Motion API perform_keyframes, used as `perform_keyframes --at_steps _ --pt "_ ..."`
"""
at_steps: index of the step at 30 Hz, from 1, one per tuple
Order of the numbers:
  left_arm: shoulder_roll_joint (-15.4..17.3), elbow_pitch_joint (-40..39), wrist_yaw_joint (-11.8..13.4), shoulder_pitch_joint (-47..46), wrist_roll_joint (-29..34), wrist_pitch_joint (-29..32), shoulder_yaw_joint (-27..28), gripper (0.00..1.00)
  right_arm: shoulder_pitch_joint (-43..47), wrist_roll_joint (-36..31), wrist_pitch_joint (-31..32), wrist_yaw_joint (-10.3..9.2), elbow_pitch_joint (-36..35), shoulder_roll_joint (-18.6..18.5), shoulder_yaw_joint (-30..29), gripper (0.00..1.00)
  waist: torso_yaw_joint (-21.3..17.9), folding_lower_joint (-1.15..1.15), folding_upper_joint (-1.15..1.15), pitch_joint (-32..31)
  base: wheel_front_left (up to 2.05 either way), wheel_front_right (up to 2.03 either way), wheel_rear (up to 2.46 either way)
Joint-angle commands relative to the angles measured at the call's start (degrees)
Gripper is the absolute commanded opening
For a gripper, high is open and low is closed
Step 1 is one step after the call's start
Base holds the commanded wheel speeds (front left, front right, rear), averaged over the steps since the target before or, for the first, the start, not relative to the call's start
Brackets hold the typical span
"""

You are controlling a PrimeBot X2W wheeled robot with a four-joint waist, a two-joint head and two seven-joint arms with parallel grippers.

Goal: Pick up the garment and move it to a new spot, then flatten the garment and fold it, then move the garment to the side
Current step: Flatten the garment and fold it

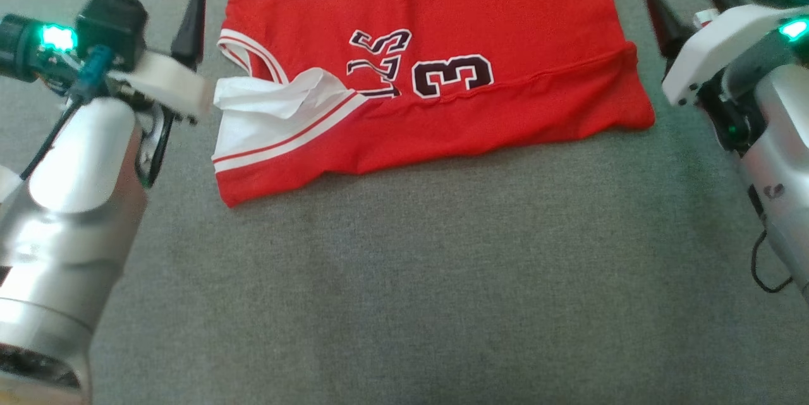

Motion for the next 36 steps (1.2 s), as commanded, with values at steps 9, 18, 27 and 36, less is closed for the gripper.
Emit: perform_keyframes --at_steps 9,18,27,36 --pt "-0.78 -16.87 3.69 8.06 0.11 -1.25 11.57 1.00 3.28 -3.56 -12.36 -0.05 -2.17 4.39 -8.39 1.00 0.15 0.00 0.00 -4.66 0.00 0.00 0.00" --pt "-6.72 -28.02 5.22 28.63 3.42 -1.26 16.98 1.00 24.96 -20.66 -12.63 -0.05 -18.78 14.12 -28.95 1.00 0.54 0.00 0.00 -9.25 0.00 0.00 0.00" --pt "-11.12 -29.59 5.37 40.55 5.36 -1.27 22.10 1.00 39.91 -25.21 -12.63 -0.05 -28.77 17.99 -32.23 1.00 -0.64 0.00 0.00 -11.73 0.00 0.00 0.00" --pt "-13.25 -29.59 3.11 41.73 8.38 -1.27 25.50 1.00 41.45 -23.17 -12.64 -0.05 -31.44 18.02 -30.75 1.00 -1.67 0.00 0.00 -11.96 0.00 0.00 0.00"
